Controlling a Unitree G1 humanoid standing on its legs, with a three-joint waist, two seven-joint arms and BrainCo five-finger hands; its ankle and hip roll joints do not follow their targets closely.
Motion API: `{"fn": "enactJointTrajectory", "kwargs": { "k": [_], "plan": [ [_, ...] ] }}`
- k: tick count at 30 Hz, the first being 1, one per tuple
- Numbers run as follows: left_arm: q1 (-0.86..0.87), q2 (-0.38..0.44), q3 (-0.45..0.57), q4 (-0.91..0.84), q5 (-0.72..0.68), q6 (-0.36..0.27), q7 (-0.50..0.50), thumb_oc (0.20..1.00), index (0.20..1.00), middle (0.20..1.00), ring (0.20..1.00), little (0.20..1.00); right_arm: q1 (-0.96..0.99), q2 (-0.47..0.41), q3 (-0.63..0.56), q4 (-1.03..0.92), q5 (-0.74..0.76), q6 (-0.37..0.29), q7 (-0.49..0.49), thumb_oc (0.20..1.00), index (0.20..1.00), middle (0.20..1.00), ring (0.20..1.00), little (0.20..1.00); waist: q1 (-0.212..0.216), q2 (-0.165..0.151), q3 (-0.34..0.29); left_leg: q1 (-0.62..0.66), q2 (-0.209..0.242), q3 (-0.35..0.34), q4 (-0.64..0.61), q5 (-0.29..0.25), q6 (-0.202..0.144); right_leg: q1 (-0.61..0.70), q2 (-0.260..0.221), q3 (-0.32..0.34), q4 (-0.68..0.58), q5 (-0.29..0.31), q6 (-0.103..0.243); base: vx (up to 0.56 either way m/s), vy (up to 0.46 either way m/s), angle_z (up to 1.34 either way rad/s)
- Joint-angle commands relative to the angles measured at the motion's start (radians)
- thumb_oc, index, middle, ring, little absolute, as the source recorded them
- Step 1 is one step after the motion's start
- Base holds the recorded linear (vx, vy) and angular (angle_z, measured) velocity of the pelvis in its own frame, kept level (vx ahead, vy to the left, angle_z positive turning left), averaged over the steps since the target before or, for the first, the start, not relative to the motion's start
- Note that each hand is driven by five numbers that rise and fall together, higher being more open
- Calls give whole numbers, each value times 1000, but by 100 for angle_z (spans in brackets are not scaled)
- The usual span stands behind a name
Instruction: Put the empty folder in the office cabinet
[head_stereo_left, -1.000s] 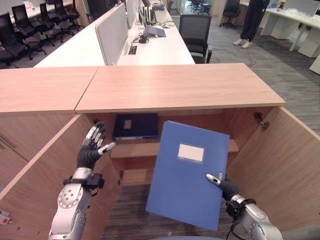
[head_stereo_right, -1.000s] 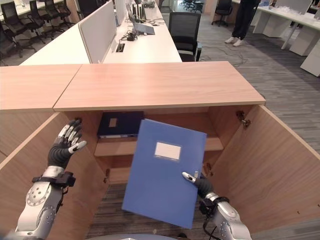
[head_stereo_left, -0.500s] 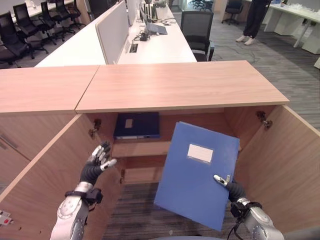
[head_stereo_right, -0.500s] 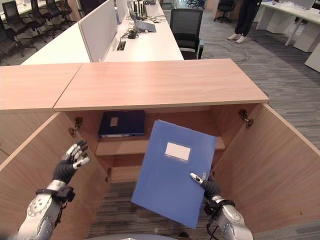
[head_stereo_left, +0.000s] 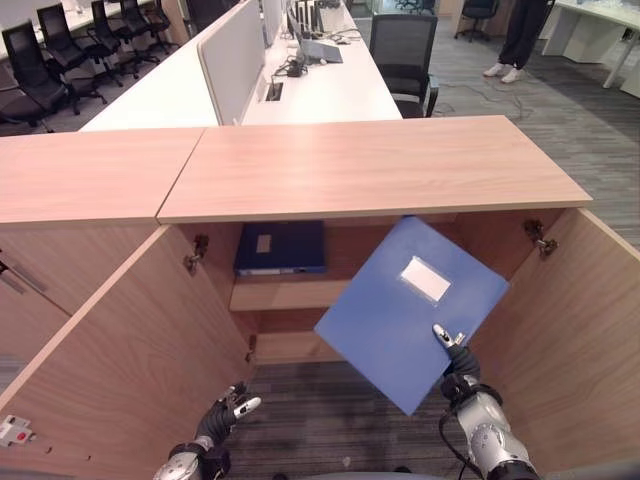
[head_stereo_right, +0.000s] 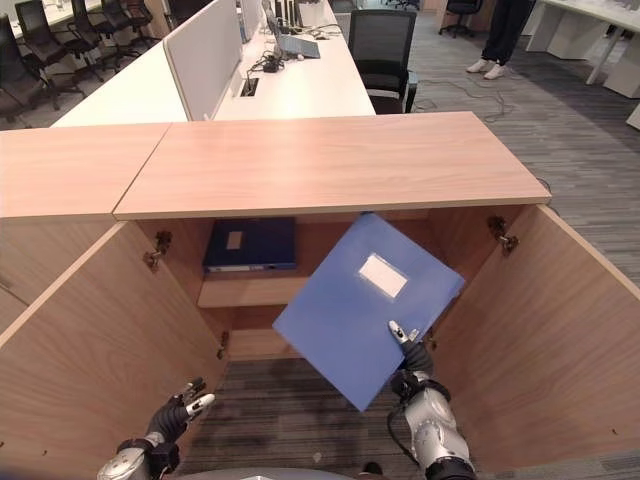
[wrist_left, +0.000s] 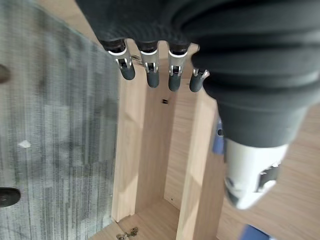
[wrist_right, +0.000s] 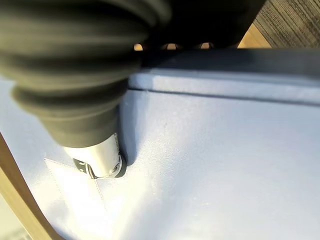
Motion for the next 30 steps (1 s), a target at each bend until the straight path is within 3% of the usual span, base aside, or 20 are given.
{"fn": "enactJointTrajectory", "kwargs": {
  "k": [1,5,18,22,24,25,27,29,30],
  "plan": [
    [-83,22,-48,23,50,-34,20,1000,1000,1000,1000,1000,-194,32,-70,11,109,-107,-36,200,200,200,200,200,29,-26,72,14,-108,-42,12,-99,87,-4,-28,34,90,-109,53,-55,70,6],
    [-115,29,-83,61,63,-41,55,1000,1000,1000,1000,1000,-317,30,-88,112,182,-136,-95,200,200,200,200,200,51,-18,119,-33,-119,-53,19,-87,96,-58,-35,36,123,-109,56,-84,61,5],
    [-171,38,-78,47,-5,-67,101,1000,1000,1000,1000,1000,-430,13,-149,311,287,-150,-136,200,200,200,200,200,81,-6,167,-86,-138,-77,27,-77,105,-105,-51,25,141,-105,62,-30,23,6],
    [-187,52,-110,51,0,-70,105,1000,1000,1000,1000,1000,-548,-21,-197,357,364,-178,-155,200,200,200,200,200,97,8,197,-114,-142,-79,50,-83,109,-138,-53,25,174,-112,65,-53,32,4],
    [-202,69,-135,47,12,-69,107,1000,1000,1000,1000,1000,-611,-44,-227,359,410,-204,-167,200,200,200,200,200,104,21,225,-148,-135,-74,90,-95,117,-214,-64,32,292,-119,79,-124,64,2],
    [-201,80,-149,43,21,-72,105,1000,1000,1000,1000,1000,-648,-57,-234,361,421,-210,-174,200,200,200,200,200,105,39,243,-157,-122,-69,114,-103,119,-280,-75,26,406,-95,110,-116,97,5],
    [-206,89,-162,47,28,-73,100,1000,1000,1000,1000,1000,-703,-93,-243,390,429,-207,-177,200,200,200,200,200,109,60,259,-186,-104,-63,154,-113,118,-364,-87,24,539,-61,129,-55,1,-5],
    [-210,98,-175,53,28,-73,96,1000,1000,1000,1000,1000,-734,-109,-253,416,433,-201,-186,200,200,200,200,200,108,59,260,-184,-104,-68,165,-136,106,-383,-135,-7,462,-52,129,170,-206,-21],
    [-210,102,-185,60,24,-70,95,1000,1000,1000,1000,1000,-770,-129,-246,436,421,-199,-195,200,200,200,200,200,106,58,263,-167,-102,-69,152,-146,94,-390,-178,-42,355,-32,118,238,-242,-10]
  ]
}}
